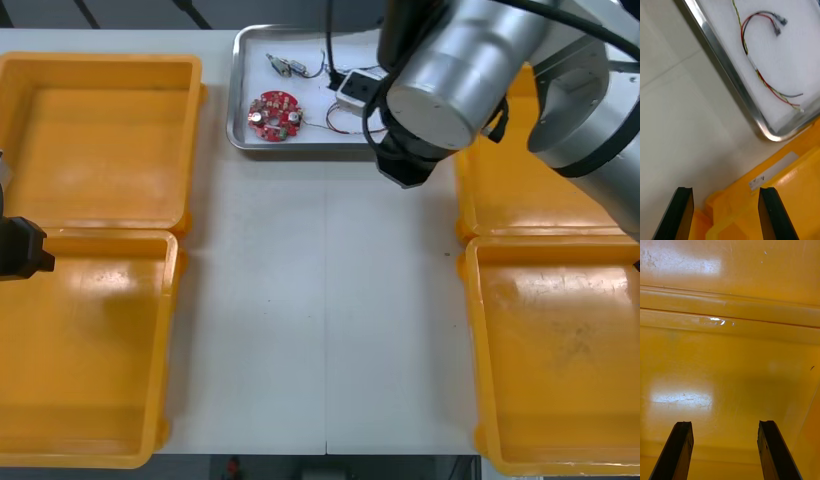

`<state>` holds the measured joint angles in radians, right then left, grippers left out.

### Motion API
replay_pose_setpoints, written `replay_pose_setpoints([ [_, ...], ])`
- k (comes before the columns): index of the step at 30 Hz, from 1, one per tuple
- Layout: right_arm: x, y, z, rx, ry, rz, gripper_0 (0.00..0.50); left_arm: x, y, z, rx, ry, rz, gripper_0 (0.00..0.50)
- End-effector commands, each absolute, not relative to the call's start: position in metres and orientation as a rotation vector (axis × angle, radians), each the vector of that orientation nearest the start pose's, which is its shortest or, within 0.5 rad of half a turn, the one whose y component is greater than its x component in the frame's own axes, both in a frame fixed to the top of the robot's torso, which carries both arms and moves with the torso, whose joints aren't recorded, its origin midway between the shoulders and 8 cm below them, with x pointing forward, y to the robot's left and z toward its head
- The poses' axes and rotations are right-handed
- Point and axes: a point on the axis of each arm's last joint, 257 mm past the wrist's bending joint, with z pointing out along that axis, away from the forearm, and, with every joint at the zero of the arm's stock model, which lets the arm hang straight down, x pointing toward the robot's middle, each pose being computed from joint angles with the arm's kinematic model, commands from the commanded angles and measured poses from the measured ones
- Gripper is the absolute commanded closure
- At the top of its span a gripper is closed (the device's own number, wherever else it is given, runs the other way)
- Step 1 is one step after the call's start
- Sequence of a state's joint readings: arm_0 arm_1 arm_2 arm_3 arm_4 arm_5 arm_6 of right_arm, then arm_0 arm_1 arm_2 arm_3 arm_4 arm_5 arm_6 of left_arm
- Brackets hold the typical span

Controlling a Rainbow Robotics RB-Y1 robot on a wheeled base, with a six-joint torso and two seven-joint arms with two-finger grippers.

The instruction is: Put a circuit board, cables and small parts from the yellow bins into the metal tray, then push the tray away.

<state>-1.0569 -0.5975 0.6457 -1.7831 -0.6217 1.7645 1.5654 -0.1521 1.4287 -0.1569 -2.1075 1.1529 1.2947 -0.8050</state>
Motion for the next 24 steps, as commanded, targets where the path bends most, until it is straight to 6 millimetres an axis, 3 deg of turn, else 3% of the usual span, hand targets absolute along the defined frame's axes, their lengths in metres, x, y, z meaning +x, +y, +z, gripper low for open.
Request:
replay_pose_setpoints([
  [1,0.517,-0.154,-0.087,-0.929,2.363,-0.346,0.000,0.387,0.374,-0.181,-0.047,2.691,0.032,0.000],
  [2,0.514,-0.168,-0.085,-0.856,2.409,-0.302,0.000,0.387,0.374,-0.181,-0.047,2.691,0.032,0.000],
  [3,0.514,-0.168,-0.085,-0.856,2.409,-0.302,0.000,0.387,0.374,-0.181,-0.047,2.691,0.032,0.000],
  [7,0.501,-0.217,-0.078,-0.661,2.527,-0.237,0.000,0.387,0.374,-0.181,-0.047,2.691,0.032,0.000],
  [8,0.501,-0.217,-0.078,-0.661,2.527,-0.237,0.000,0.387,0.374,-0.181,-0.047,2.691,0.032,0.000],
  [10,0.492,-0.247,-0.076,-0.552,2.590,-0.227,0.000,0.387,0.374,-0.181,-0.047,2.691,0.032,0.000],
  [12,0.490,-0.257,-0.075,-0.514,2.601,-0.220,0.000,0.387,0.374,-0.181,-0.047,2.691,0.032,0.000],
  [13,0.487,-0.272,-0.074,-0.446,2.615,-0.206,0.000,0.387,0.374,-0.181,-0.047,2.691,0.032,0.000],
  [14,0.487,-0.272,-0.074,-0.446,2.615,-0.206,0.000,0.387,0.374,-0.181,-0.047,2.691,0.032,0.000],
  [21,0.466,-0.336,-0.078,-0.177,2.658,-0.112,0.000,0.387,0.374,-0.181,-0.047,2.691,0.032,0.000],
  [24,0.458,-0.352,-0.084,-0.116,2.666,-0.088,0.000,0.387,0.374,-0.181,-0.047,2.691,0.032,0.000],
])
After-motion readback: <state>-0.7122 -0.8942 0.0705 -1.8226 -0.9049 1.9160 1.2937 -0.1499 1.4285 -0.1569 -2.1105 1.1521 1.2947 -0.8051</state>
